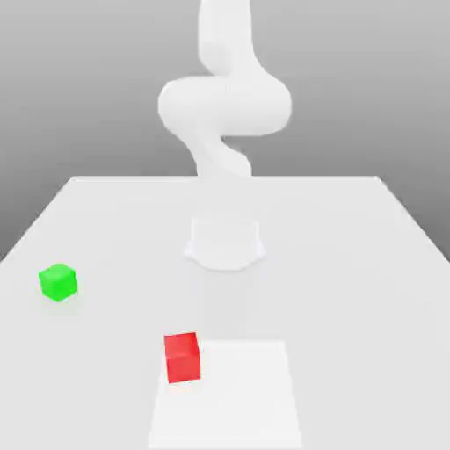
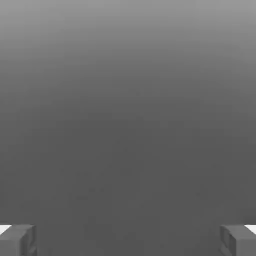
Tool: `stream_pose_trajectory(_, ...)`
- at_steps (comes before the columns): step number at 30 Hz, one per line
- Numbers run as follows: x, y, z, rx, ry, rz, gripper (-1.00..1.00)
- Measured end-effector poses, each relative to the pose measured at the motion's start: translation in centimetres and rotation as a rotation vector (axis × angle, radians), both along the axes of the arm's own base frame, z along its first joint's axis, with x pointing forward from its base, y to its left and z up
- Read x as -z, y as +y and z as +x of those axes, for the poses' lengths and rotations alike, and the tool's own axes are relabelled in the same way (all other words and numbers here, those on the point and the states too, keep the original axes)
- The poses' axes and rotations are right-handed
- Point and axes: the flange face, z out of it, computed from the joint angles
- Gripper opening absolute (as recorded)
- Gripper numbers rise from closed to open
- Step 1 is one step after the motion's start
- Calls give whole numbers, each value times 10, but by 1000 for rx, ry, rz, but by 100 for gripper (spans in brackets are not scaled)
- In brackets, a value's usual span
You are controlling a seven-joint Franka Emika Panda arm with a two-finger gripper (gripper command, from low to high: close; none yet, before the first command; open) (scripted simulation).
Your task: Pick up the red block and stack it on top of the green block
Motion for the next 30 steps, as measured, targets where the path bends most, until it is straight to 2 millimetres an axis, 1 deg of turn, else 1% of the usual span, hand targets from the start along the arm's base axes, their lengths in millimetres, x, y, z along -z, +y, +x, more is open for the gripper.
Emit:
stream_pose_trajectory(2,49,-7,24,-11,78,-24,0)
stream_pose_trajectory(4,99,-15,42,-24,155,-43,0)
stream_pose_trajectory(6,149,-22,53,-39,230,-58,0)
stream_pose_trajectory(9,224,-34,59,-65,344,-73,0)
stream_pose_trajectory(11,274,-41,55,-86,421,-78,0)
stream_pose_trajectory(13,325,-48,45,-109,500,-78,0)
stream_pose_trajectory(16,396,-55,19,-147,619,-69,0)
stream_pose_trajectory(18,436,-59,-2,-170,687,-58,0)
stream_pose_trajectory(20,461,-59,-9,-181,710,-54,0)
stream_pose_trajectory(25,510,-59,-12,-184,718,-54,0)
stream_pose_trajectory(26,516,-59,-13,-184,718,-54,-100)
stream_pose_trajectory(30,516,-59,-13,-184,719,-54,-100)
